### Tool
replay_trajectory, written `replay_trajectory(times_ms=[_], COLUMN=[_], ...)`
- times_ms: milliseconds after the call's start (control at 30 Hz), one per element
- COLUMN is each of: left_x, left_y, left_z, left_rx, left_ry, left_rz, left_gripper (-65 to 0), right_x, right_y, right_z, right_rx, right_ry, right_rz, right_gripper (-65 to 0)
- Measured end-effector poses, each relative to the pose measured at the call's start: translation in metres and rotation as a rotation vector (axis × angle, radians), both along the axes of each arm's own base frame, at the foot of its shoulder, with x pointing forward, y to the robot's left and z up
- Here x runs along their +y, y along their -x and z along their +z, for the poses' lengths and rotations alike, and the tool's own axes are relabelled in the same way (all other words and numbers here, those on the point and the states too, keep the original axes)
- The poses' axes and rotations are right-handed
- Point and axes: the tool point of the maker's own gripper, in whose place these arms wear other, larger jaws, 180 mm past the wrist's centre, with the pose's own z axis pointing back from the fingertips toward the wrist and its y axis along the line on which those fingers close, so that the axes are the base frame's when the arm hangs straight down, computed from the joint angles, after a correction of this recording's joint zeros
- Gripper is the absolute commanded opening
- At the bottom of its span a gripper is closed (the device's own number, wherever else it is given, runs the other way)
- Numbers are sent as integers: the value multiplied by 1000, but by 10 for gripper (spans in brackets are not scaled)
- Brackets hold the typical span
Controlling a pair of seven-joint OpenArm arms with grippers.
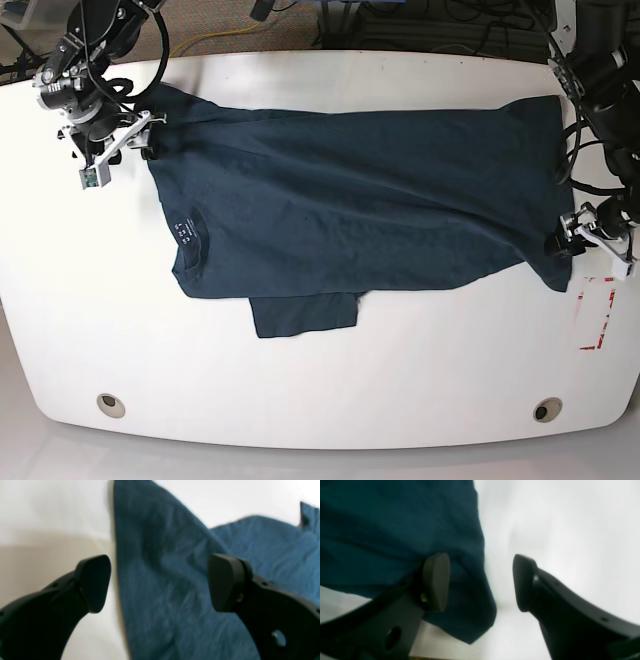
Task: Fold the T-shirt properly
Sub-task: 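Move the right gripper along the shirt side and grasp near the hem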
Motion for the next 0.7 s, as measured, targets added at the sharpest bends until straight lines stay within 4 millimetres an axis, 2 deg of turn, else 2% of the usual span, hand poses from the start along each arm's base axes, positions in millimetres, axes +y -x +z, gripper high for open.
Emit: replay_trajectory(times_ms=[100,200,267,400,533,567,633,700], left_x=[-15,-22,-25,-29,-35,-36,-39,-39], left_y=[1,-5,-8,-8,-10,-10,-9,-6], left_z=[-14,-14,-15,-16,-17,-18,-20,-24], left_rx=[38,31,30,21,19,23,26,45], left_ry=[27,43,51,66,75,76,83,73], left_rz=[-29,-42,-46,-42,-47,-51,-52,-59], left_gripper=[-89,-89,-89,-107,-258,-340,-454,-554], right_x=[-8,-24,-30,-32,-47,-50,-59,-57], right_y=[-2,-4,-11,-36,-62,-68,-84,-100], right_z=[10,13,12,11,4,3,-5,-8], right_rx=[-51,-61,-56,-89,-80,-80,-58,-42], right_ry=[-31,-29,-37,-95,-151,-169,-212,-246], right_rz=[-28,-48,-62,-54,-81,-89,-117,-82], right_gripper=[-260,-263,-263,-263,-263,-263,-263,-263])
